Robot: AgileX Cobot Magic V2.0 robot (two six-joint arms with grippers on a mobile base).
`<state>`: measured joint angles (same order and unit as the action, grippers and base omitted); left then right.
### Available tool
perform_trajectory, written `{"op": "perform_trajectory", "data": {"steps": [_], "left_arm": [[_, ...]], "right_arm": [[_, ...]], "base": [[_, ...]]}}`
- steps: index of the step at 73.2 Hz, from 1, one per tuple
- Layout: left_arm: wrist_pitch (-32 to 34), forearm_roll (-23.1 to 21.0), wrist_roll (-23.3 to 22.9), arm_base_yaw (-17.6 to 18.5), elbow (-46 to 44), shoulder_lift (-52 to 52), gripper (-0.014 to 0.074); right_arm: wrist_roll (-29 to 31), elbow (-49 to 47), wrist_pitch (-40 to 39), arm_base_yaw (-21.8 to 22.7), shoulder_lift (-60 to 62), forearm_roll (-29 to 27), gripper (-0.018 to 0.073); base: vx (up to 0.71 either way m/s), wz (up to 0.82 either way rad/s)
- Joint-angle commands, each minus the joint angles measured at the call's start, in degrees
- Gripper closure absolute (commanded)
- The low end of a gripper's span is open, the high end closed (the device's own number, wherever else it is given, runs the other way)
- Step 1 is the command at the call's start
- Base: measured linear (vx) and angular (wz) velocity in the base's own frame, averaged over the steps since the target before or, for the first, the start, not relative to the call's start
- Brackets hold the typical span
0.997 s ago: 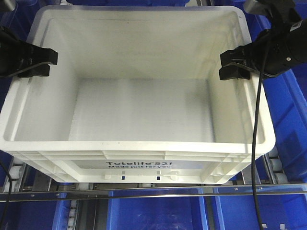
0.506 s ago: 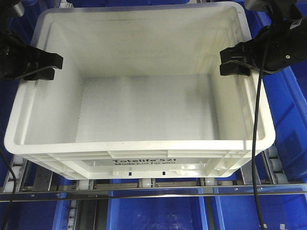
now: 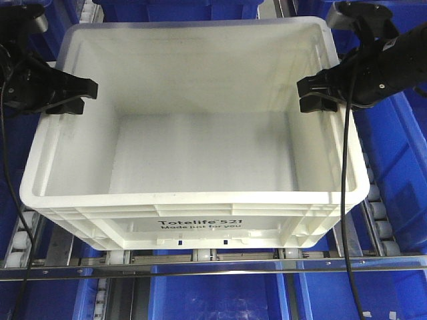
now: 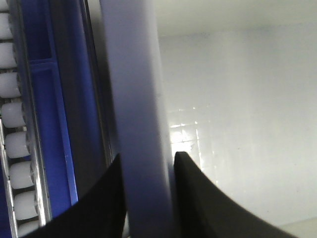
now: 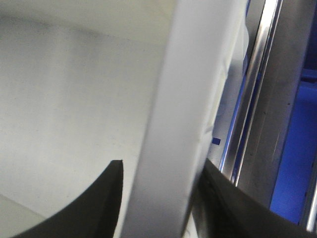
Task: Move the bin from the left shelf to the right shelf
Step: 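Push the held crate forward onto the roller shelf with both grippers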
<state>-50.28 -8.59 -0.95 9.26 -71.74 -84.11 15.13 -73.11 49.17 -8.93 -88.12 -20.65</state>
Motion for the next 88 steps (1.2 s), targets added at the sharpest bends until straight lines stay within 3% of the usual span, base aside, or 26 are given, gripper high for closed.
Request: {"op": "perform_trajectory", "data": {"steps": [1,42,64,88], "left_arm": [[5.66,-0.62,0.95,-0.04,-2.33,1.55,0.0603],[7.87,-0.61,0.95,-0.04,-2.33,-0.67,0.0603],[7.81,-3.62,0.95,-0.04,-2.33,-0.67,0.0603],[5.48,-3.34,0.95,-0.04,-2.33,-1.07,0.0603]], "right_arm": [[3.59,-2.33,-5.31,0.08,2.08,-1.66,0.0564],[3.71,-2.33,-11.25,0.08,1.06,2.62,0.0564],[3.74,-2.33,-13.65,0.13,1.06,2.5,0.0564],[3.86,-2.33,-13.9,0.13,1.06,2.5,0.0564]], "base": [[0.0,0.0],[0.0,0.0],[0.0,0.0],[0.0,0.0]]}}
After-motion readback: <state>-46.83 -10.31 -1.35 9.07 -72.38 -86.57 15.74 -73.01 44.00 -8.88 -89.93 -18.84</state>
